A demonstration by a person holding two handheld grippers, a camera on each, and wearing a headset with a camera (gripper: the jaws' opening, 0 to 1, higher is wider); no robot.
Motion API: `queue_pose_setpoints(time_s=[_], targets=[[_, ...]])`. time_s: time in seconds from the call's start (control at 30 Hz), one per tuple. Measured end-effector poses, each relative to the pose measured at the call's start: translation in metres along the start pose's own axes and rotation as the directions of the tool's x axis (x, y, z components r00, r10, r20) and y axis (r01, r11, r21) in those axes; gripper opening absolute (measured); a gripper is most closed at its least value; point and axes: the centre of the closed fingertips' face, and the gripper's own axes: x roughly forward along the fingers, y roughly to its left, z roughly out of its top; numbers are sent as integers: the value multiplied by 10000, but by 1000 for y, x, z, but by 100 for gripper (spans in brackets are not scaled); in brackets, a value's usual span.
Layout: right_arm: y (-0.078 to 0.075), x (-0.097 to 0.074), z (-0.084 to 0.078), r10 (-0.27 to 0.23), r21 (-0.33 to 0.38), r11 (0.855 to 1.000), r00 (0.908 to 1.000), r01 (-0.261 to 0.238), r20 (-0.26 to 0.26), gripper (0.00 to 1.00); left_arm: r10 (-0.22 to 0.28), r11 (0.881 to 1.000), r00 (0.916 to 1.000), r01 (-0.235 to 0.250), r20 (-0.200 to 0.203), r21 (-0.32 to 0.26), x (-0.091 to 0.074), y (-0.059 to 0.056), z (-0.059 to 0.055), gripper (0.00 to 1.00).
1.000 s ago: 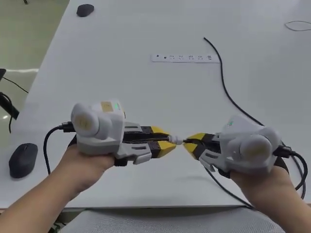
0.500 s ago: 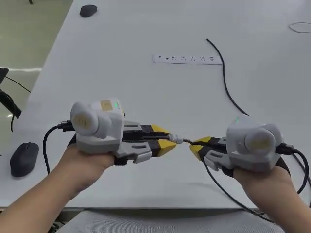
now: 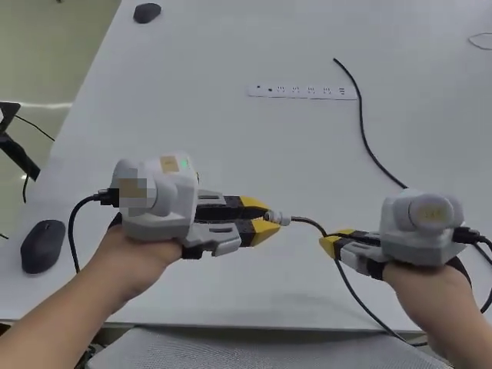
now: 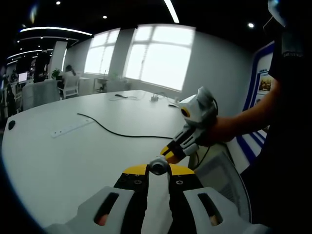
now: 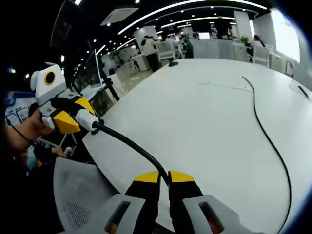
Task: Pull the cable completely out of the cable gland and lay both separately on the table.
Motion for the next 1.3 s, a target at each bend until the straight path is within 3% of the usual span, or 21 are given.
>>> queue_pose_setpoints(time_s=[0.37, 0.7, 0.87, 0.97, 1.03, 1.1, 1.13, 1.17, 1.2, 1.3], targets=[[1, 0, -2, 170, -115, 9998, 9998, -170, -49, 3, 37, 10000, 10000, -37, -13, -40, 0, 0, -1, 15], [2, -1, -3, 132, -863, 9962, 9999, -141, -112, 4, -35, 9998, 10000, 34, -50, -173, -1, 1, 0, 15], [9, -6, -1, 252, -1466, 9888, 9995, -278, -199, 12, -77, 9999, 9999, 76, -106, -87, -2, 1, -2, 15], [18, -14, 15, 394, -2401, 9702, 9989, -320, 263, 17, -122, 9999, 9998, 120, -131, -93, -3, 1, -2, 15], [31, -20, 27, 721, -3072, 9503, 9957, -510, 578, 24, -146, 9999, 9998, 145, -163, -63, -4, 1, -3, 15], [44, -23, 34, 943, -4113, 9092, 9941, -639, 540, 27, -172, 9998, 9997, 170, -167, -72, -6, 2, -3, 15], [51, -23, 37, 1064, -4698, 8799, 9931, -713, 485, 28, -186, 9998, 9997, 185, -181, -80, -6, 2, -3, 15], [54, -23, 38, 1100, -4861, 8708, 9928, -735, 471, 28, -190, 9998, 9996, 189, -186, -72, -7, 2, -3, 15], [63, -21, 41, 1257, -5250, 8473, 9908, -805, 510, 28, -207, 9998, 9996, 206, -200, -45, -7, 3, -4, 15], [74, -15, 42, 1375, -5525, 8285, 9896, -915, 424, 27, -256, 9997, 9994, 255, -233, -47, -9, 3, -5, 15]])
